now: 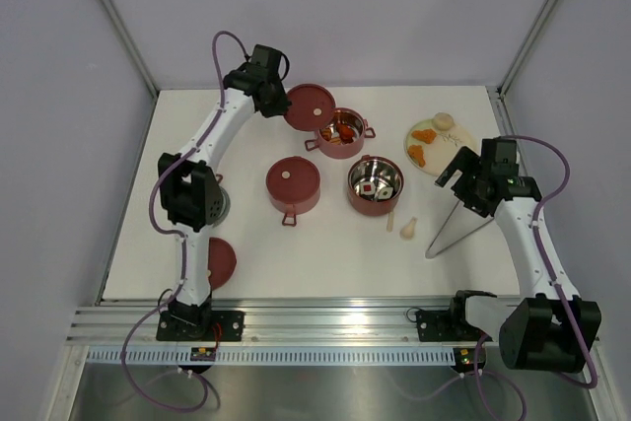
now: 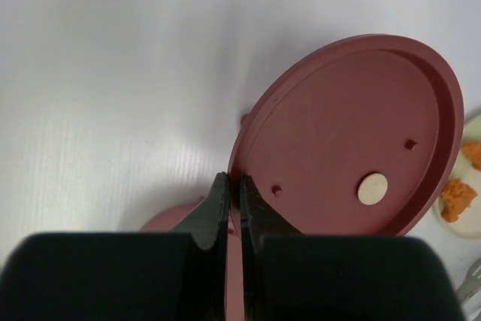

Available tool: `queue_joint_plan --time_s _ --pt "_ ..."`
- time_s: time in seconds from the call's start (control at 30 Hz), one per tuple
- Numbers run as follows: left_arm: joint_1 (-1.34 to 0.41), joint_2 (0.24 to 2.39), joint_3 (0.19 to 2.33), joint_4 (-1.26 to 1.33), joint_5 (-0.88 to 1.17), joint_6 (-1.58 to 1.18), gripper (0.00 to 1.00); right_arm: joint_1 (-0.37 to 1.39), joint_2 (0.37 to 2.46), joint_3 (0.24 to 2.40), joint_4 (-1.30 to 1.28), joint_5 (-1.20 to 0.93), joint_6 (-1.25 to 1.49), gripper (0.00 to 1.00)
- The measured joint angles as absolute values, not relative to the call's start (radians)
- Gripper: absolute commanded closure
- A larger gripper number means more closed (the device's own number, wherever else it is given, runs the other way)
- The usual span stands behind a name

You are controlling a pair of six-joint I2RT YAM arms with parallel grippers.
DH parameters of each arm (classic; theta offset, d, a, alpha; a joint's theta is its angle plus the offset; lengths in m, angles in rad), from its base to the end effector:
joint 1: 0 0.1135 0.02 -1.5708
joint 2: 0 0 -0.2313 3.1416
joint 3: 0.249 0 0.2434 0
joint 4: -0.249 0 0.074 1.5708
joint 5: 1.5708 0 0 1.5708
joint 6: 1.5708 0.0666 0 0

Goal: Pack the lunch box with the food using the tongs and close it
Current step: Close the box lid on the packing box.

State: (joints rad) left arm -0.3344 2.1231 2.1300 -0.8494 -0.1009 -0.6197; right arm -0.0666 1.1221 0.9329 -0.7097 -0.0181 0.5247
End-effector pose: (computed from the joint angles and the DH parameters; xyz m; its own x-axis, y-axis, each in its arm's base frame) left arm 0.4463 -0.1480 0.2673 -0.7268 -0.3592 -0.5855 -0.1952 0.9252 -0.3254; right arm 0.2497 -0.0154 0.2264 -0.6481 0.5452 -0.5316 0.4391 0.8380 0.3241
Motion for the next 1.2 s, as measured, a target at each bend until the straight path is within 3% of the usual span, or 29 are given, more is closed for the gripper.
queue_joint_plan --time_s 0.33,1.1,1.2 --pt "-0.411 2.321 2.21 -0.809 -0.046 -0.603 1.0 -0.067 1.098 0.947 -0.772 0.002 0.525 0.03" --pt "-0.418 2.453 2.312 -0.736 0.023 -0.653 1.0 -0.067 1.067 0.96 -0.855 0.041 0.535 0.04" --pt "-0.419 2.455 2.312 -0.732 0.025 -0.654 0.89 -0.067 1.065 0.96 -0.862 0.041 0.539 0.04"
